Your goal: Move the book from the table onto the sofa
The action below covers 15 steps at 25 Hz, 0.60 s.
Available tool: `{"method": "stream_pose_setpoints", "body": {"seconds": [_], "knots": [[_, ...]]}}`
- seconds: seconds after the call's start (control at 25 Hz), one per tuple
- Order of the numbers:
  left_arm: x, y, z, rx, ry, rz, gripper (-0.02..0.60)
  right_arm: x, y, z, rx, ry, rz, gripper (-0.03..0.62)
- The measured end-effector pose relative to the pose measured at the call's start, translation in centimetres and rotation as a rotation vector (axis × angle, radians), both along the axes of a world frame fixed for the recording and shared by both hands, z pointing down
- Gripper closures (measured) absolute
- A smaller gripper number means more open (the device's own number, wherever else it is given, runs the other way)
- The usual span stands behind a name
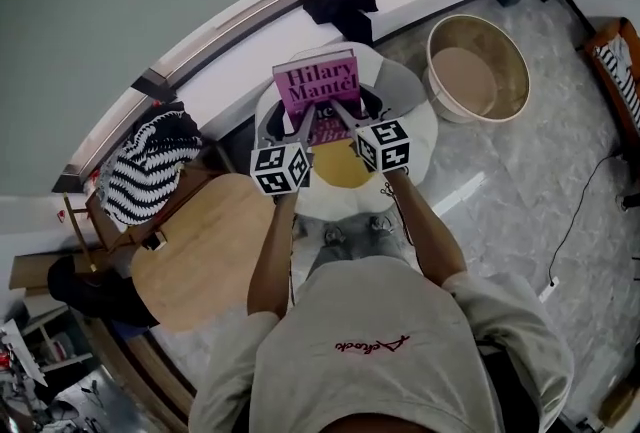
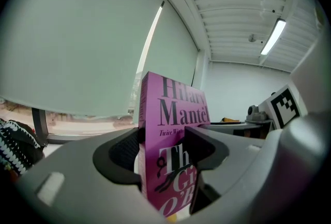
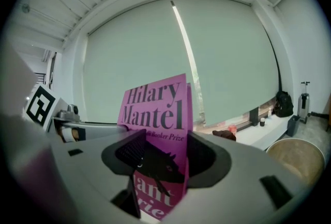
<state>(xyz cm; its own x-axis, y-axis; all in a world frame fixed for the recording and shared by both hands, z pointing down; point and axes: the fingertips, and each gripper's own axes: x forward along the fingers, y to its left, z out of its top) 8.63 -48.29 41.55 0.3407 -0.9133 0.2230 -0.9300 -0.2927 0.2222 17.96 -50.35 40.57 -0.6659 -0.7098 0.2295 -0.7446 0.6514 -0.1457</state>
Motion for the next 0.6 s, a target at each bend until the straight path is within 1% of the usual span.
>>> {"method": "stream_pose_setpoints", "body": {"seconds": [0.32, 0.6], "knots": [[3.8, -0.7, 2.8, -0.054, -0.01, 0.011, 0.313, 3.8, -0.6, 2.9, -0.05, -0.001, 0.009, 0.343], [4.9, -0.3, 6.4, -0.108, -0.007, 0.014, 0.313, 4.8, -0.3, 6.4, -0.104, 0.016, 0.005, 0.344]]}}
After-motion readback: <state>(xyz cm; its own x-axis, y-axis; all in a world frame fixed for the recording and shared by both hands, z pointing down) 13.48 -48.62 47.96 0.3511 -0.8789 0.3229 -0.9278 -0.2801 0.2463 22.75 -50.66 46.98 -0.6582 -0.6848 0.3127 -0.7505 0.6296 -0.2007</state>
